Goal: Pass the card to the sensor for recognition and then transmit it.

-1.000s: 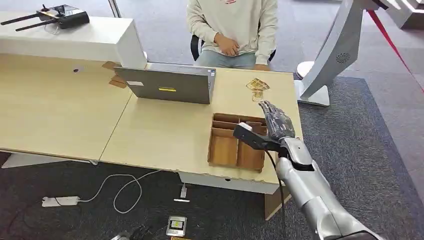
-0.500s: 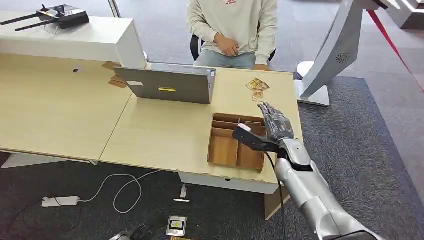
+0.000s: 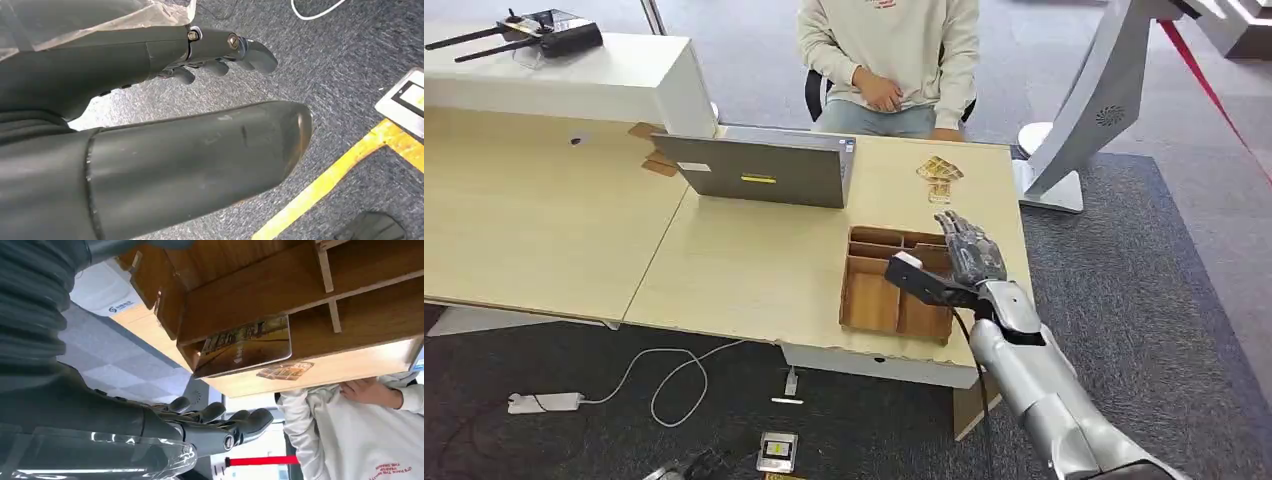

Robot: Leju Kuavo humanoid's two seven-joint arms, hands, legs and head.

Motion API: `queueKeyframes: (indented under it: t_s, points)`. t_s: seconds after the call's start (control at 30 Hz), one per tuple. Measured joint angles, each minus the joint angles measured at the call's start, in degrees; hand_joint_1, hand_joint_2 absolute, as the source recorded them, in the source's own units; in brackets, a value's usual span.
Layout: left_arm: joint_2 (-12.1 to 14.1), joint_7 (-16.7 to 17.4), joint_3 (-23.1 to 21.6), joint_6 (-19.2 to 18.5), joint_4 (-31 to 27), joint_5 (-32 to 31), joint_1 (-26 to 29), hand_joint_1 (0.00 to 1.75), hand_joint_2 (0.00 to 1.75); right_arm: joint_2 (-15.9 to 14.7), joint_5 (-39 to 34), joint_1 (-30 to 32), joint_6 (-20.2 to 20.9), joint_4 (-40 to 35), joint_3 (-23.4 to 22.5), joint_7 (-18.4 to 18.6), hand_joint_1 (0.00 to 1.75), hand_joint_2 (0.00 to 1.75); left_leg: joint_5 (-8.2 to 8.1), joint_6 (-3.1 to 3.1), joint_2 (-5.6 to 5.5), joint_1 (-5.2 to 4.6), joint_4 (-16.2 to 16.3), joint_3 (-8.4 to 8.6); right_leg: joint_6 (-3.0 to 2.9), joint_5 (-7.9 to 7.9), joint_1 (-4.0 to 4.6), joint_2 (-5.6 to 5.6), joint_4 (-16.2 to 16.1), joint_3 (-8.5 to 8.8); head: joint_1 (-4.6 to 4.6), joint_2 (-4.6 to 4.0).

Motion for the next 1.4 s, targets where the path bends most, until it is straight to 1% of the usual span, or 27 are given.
queueKeyframes:
  t_s: [0.57,0.6,0.63,0.67,0.7,0.77,0.8,0.93,0.97,1.0,1.03,1.1,1.4]
  points:
    - [-0.02,0.0,-0.02,-0.02,0.0,-0.11,-0.05,0.0,0.0,1.03,0.02,-0.32,0.0,-0.02,0.0,-0.18,0.02,1.75,0.0,0.0,0.0,0.0,0.0,0.01,0.0,0.0,0.0,0.0,0.0,0.0,0.0,0.0]
    - [-0.02,0.0,-0.02,-0.02,0.0,-0.13,-0.05,0.0,0.0,1.03,0.02,-0.33,-0.02,-0.02,0.0,-0.18,0.23,1.75,0.0,0.0,0.0,0.0,0.0,0.01,0.0,0.0,0.0,0.0,0.0,0.0,0.0,0.0]
    - [-0.02,0.0,-0.02,0.0,0.0,-0.22,-0.05,0.0,0.0,1.03,0.02,-0.34,-0.02,-0.02,0.0,-0.18,0.58,1.75,0.0,0.0,0.0,0.0,0.0,0.0,0.0,0.0,0.0,0.0,0.0,0.0,0.0,0.0]
    - [-0.02,0.0,-0.02,0.0,0.0,-0.28,-0.05,0.0,0.0,1.05,0.02,-0.36,-0.02,-0.02,0.0,-0.18,0.58,1.75,0.0,0.0,0.0,0.0,0.0,0.01,0.0,0.0,0.0,0.0,0.0,0.0,0.0,0.0]
    - [-0.02,0.0,-0.02,0.0,0.0,-0.31,-0.06,0.0,0.0,1.05,0.02,-0.39,-0.04,-0.02,0.0,-0.18,0.42,1.75,0.0,0.0,0.0,0.0,0.0,0.01,0.0,0.0,0.0,0.0,0.0,-0.01,0.0,0.0]
    - [-0.02,0.0,-0.04,-0.04,0.0,-0.5,-0.09,0.0,0.0,1.07,0.0,-0.48,-0.09,-0.02,0.0,-0.18,0.45,1.75,0.0,0.0,0.0,0.0,0.0,0.01,0.0,0.0,0.0,0.0,0.0,-0.01,-0.02,0.0]
    - [-0.07,0.0,-0.04,-0.09,0.0,-0.55,-0.12,0.0,0.0,1.07,-0.02,-0.52,-0.11,-0.02,0.0,-0.15,0.63,1.75,0.0,0.0,0.0,0.0,0.0,0.01,0.0,0.0,0.0,0.0,0.0,0.0,0.0,0.0]
    - [-0.2,0.04,-0.07,-0.15,0.0,-0.9,-0.29,0.0,0.0,1.09,-0.02,-0.66,-0.11,-0.02,0.0,-0.04,0.65,1.75,0.0,0.0,0.0,0.0,0.0,0.01,0.0,0.0,0.0,0.0,0.0,0.0,0.0,0.0]
    - [-0.22,0.04,-0.07,-0.24,0.0,-0.98,-0.32,0.0,0.0,1.07,-0.02,-0.67,-0.11,-0.02,0.0,-0.04,1.29,1.75,0.0,0.0,0.0,0.0,0.0,0.01,0.0,0.0,0.0,0.0,0.0,0.0,0.0,0.0]
    - [-0.24,0.07,-0.07,-0.26,0.0,-1.07,-0.34,0.0,0.0,1.09,-0.02,-0.68,-0.11,-0.02,0.0,-0.04,1.61,1.75,0.0,0.0,0.0,0.0,0.0,0.01,0.0,0.0,0.0,0.0,0.0,0.0,0.0,0.0]
    - [-0.24,0.07,-0.07,-0.26,0.0,-1.11,-0.37,0.0,0.0,1.09,-0.02,-0.68,-0.11,-0.02,0.0,-0.04,1.62,1.75,0.0,0.0,0.0,0.0,0.0,0.01,0.0,0.0,0.0,0.0,0.0,0.0,0.0,0.0]
    - [-0.26,0.09,-0.07,-0.26,0.0,-1.14,-0.41,0.0,0.0,1.09,-0.02,-0.69,-0.11,-0.02,0.0,-0.04,1.75,1.75,0.0,0.0,0.0,0.0,0.0,0.01,0.0,0.0,0.0,0.0,0.0,0.0,0.0,0.0]
    - [-0.33,0.33,-0.22,-0.63,0.0,-1.46,-0.78,0.0,0.0,1.12,-0.17,-1.17,0.15,0.09,0.0,0.06,1.75,1.75,0.0,0.0,0.0,0.0,0.0,0.01,0.0,0.0,0.0,0.0,0.0,0.0,0.0,0.0]
